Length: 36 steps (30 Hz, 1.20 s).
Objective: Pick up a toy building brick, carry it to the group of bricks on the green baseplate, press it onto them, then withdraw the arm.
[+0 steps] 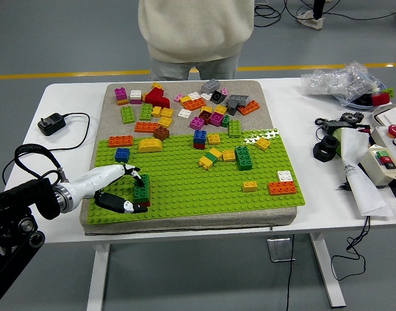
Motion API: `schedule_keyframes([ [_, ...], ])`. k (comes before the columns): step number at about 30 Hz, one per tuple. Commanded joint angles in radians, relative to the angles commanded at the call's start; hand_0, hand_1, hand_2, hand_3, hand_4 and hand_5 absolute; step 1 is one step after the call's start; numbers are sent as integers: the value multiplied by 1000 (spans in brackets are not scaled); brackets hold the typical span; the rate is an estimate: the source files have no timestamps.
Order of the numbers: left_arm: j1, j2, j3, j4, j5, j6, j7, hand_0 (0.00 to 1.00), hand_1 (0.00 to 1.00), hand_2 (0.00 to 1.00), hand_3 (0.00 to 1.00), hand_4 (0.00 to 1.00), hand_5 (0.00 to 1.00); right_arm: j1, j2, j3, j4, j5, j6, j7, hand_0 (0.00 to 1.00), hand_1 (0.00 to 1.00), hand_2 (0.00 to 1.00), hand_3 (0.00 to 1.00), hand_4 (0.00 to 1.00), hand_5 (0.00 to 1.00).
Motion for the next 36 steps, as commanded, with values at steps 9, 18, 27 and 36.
schedule_keyframes([
  [9,1,-4,5,10,4,7,-1,998,998,963,701,998,520,-1,0,0,0,0,0,0,772,692,741,763,998,768],
  [18,5,-3,11,11,14,10,1,998,998,960,700,998,520,-2,1,-1,0,-1,0,0,771,691,740,764,998,768],
  [27,7,-6,23,16,26,15,3,998,998,959,701,998,514,-2,1,-2,0,-1,0,0,771,691,741,764,998,768],
  [36,7,-8,30,26,31,18,5,998,998,958,702,998,512,-3,1,-2,0,-1,0,0,772,691,741,764,998,768],
])
